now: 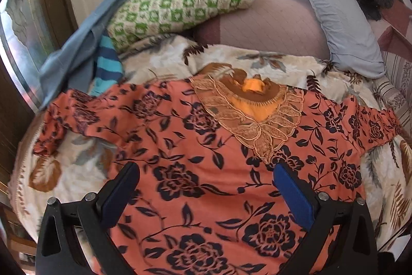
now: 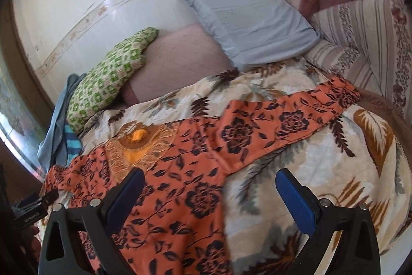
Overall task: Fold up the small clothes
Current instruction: 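Grasp the blouse sleeve cuff with the right gripper and lift it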
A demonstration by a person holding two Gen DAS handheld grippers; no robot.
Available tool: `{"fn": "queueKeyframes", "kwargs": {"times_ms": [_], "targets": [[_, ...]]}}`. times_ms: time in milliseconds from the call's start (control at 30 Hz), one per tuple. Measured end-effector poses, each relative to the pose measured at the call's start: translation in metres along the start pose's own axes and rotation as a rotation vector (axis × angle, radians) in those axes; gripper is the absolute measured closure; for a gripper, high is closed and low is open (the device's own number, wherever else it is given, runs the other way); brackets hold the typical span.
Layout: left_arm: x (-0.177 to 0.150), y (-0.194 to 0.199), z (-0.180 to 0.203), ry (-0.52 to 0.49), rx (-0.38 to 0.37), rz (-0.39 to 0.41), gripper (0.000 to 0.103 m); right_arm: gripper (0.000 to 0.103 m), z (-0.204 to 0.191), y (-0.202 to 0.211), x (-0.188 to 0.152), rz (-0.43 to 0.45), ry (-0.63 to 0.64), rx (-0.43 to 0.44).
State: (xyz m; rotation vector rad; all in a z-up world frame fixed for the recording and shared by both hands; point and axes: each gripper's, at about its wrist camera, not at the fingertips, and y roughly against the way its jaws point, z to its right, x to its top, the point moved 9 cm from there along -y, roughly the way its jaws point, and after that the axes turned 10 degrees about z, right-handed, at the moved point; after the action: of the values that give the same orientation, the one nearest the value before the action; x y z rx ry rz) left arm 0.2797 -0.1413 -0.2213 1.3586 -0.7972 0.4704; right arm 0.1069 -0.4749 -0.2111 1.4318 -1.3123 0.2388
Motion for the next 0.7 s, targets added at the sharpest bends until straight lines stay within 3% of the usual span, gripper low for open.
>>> {"fn": "queueKeyframes", "kwargs": {"times_ms": [133,267,333,467,533,700], "targets": [[-0.015,-0.060,0.008,0.114,-0.024,-0.075,0.000,0.010,0.102,-0.045,0.025,-0.015,-0.184,-0.087],[-0.018,-0.080,0.008,0.053,0.008,0.028,0.000,0.018,0.160,-0.089,0.048,-0.022,-0.316,-0.080],[-0.022,-0.090,0.004,0.032,-0.005,0.015,0.000,0.021,0.185,-0.110,0.057,-0.008,-0.380,-0.090],[-0.018,-0.092,-0.001,0.049,-0.059,0.045,0.000,0.039,0.239,-0.146,0.062,-0.001,-0.547,-0.137],[-0.012,-0.091,-0.003,0.050,-0.062,0.081,0.000,0.041,0.262,-0.156,0.062,0.010,-0.605,-0.178],[-0.005,-0.093,0.000,0.066,-0.072,0.106,0.000,0.043,0.280,-0.177,0.073,0.043,-0.690,-0.147]]}}
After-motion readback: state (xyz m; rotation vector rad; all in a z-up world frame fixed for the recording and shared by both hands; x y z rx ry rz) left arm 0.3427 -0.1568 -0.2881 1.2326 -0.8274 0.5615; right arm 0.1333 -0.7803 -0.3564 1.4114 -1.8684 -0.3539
